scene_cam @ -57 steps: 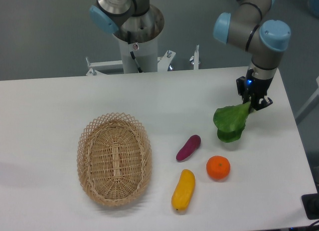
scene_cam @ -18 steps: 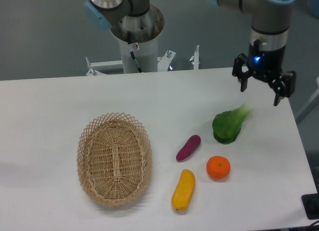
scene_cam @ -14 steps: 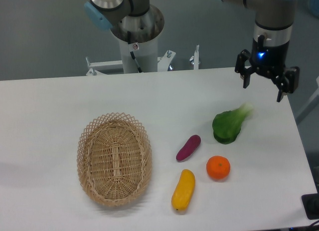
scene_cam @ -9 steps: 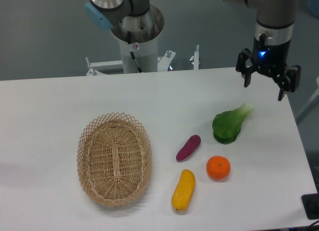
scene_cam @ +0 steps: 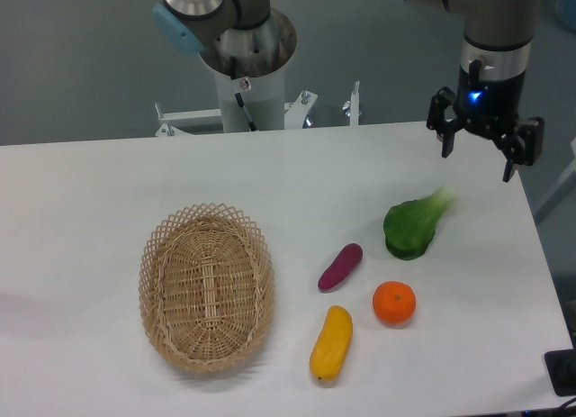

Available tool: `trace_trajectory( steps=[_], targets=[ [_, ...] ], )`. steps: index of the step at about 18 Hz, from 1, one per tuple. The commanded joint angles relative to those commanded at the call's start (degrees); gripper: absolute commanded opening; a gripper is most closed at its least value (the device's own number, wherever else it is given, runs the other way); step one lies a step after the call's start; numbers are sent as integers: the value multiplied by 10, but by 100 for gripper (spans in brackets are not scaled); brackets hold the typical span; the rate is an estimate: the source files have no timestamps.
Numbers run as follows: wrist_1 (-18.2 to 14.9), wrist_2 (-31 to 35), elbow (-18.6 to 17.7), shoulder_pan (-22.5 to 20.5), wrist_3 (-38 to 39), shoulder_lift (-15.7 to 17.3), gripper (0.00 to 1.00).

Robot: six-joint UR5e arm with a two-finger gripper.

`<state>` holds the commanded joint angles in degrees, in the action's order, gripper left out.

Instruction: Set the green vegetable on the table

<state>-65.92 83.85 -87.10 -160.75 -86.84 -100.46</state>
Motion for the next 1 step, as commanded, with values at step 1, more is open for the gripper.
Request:
trace_trajectory(
  steps=[1],
  targets=[
    [0,-1,0,0,0,0,100]
  ],
)
